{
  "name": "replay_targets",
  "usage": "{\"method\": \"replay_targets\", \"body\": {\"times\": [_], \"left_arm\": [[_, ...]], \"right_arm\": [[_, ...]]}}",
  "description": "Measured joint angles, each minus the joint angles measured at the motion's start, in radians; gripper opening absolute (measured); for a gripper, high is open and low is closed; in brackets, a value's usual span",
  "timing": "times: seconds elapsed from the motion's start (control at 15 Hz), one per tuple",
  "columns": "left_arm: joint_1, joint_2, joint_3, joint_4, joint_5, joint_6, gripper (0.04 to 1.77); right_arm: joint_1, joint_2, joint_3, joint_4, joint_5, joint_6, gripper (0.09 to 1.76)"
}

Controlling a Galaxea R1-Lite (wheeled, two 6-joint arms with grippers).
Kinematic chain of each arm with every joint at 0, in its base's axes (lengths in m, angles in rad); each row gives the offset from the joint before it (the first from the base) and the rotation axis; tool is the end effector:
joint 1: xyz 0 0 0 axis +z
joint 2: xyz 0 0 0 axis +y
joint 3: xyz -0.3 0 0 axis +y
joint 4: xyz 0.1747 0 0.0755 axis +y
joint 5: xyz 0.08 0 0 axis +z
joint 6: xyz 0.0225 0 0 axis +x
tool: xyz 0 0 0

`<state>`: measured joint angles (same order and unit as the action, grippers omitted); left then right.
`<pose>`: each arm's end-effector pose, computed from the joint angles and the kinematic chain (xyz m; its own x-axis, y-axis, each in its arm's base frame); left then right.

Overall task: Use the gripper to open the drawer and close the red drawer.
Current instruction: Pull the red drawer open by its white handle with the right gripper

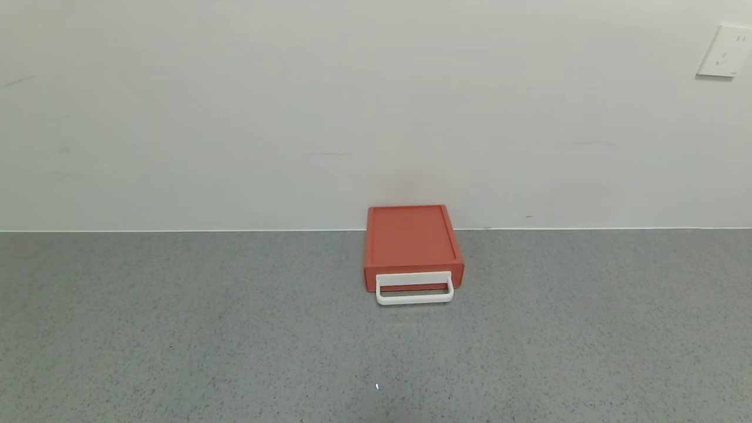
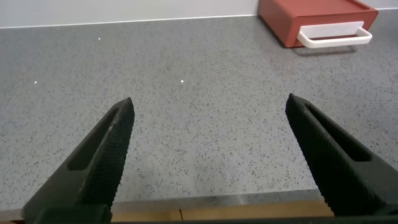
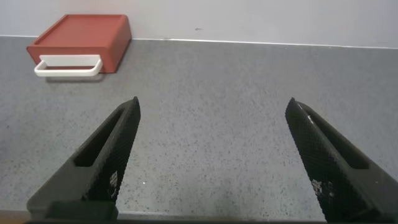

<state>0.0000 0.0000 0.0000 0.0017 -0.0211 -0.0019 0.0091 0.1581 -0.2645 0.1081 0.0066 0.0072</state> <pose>-0.0228 -0.0005 0.0753 0.9998 -0.0211 -0.0017 0.0211 0.9998 -0.0019 -0.0281 -0.0001 0.1407 0.9999 0.0157 -0.0017 -0.0157 0.9999 0.0072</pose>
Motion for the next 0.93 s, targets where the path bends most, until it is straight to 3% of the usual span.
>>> {"method": "replay_targets", "body": {"times": [0.33, 0.6, 0.93], "left_arm": [[0.000, 0.000, 0.000, 0.000, 0.001, -0.002, 1.75], [0.000, 0.000, 0.000, 0.000, 0.001, -0.002, 1.75], [0.000, 0.000, 0.000, 0.000, 0.000, -0.001, 1.75]], "right_arm": [[0.050, 0.419, -0.315, 0.012, 0.076, -0.002, 1.71], [0.084, 0.830, -0.647, 0.038, 0.133, 0.002, 1.71], [0.219, 1.305, -1.073, 0.166, 0.153, 0.028, 1.71]]}}
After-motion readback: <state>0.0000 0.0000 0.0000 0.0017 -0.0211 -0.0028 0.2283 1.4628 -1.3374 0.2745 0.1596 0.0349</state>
